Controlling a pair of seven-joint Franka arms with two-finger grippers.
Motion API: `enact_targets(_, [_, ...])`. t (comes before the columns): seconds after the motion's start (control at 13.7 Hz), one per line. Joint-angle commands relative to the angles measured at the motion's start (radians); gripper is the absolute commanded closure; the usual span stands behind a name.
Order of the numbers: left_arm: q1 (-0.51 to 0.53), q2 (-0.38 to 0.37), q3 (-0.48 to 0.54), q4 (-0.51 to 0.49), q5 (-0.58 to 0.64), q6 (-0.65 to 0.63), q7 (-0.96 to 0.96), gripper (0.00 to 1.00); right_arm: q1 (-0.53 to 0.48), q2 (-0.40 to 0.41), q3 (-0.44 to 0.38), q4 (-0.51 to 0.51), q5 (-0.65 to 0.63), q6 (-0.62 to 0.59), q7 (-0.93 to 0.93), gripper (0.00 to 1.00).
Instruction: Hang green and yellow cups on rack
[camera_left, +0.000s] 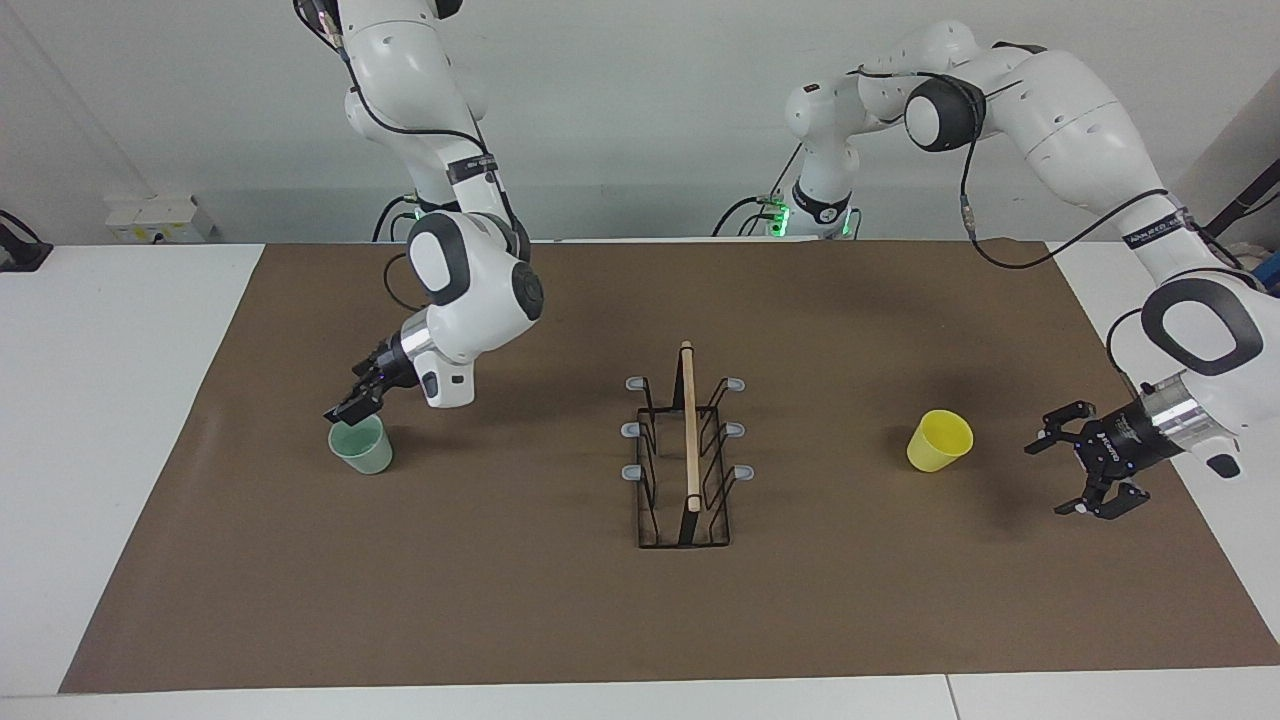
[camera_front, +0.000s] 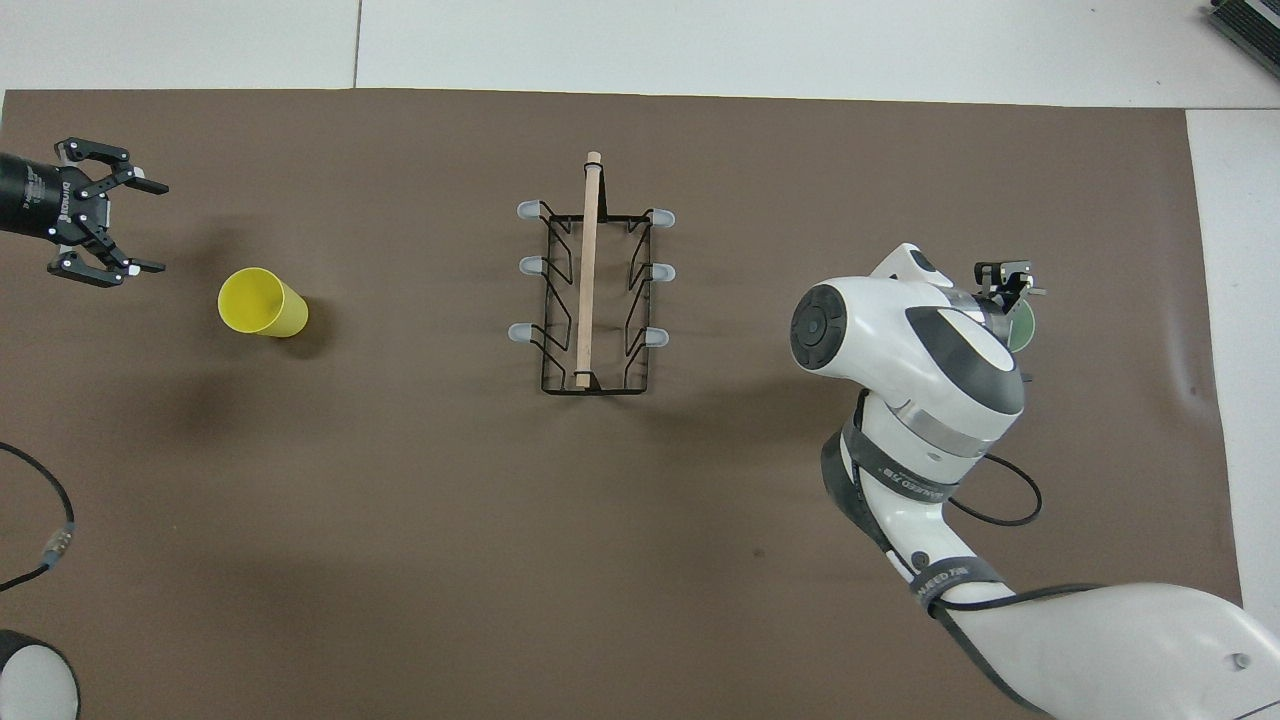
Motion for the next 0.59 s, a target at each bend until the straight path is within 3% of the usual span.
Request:
enact_targets(0.0, [0.001, -0.118, 0.0, -0.228, -0.119, 0.068, 0.0, 0.0, 0.02, 0.032, 0.002, 0.034, -0.047, -0.021, -0.033, 0.0])
enact_targets(0.22, [-0.006, -0.195, 0.0, -0.439, -0.258, 0.204, 0.009, 0.0, 0.045, 0.071, 0.002, 0.034, -0.129, -0.002, -0.036, 0.0])
enact_targets(0.51, [-0.005, -0.264, 0.0, -0.613, -0.432, 0.221, 0.053, 0.0, 0.045, 0.117, 0.002, 0.025, -0.196, 0.048, -0.036, 0.0])
